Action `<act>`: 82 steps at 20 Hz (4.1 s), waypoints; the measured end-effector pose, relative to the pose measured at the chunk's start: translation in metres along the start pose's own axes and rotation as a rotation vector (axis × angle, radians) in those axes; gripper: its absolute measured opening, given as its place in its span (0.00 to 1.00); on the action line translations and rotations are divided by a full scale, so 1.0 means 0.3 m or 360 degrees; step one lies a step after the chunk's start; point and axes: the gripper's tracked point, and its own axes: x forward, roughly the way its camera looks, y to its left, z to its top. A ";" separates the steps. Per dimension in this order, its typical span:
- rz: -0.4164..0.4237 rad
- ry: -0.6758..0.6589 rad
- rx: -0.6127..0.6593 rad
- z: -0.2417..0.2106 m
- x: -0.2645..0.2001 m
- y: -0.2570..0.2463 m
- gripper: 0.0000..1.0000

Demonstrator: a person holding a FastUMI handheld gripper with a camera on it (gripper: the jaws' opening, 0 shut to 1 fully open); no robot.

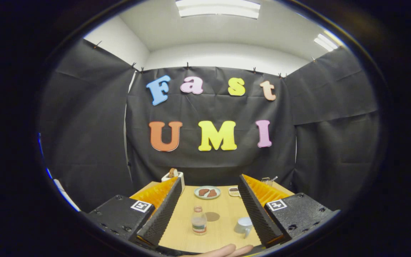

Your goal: Take the bottle from table, then pour the juice into the cup, finally place the bottle on the coaster

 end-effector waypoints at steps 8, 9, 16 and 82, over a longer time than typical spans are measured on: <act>-0.0021 0.0040 0.0001 -0.133 0.059 0.014 1.00; -0.0019 0.0047 0.0005 -0.151 0.070 0.023 1.00; -0.0053 0.0098 0.0026 -0.283 0.127 0.040 1.00; 0.0037 0.0275 0.0410 -0.783 0.451 0.099 0.81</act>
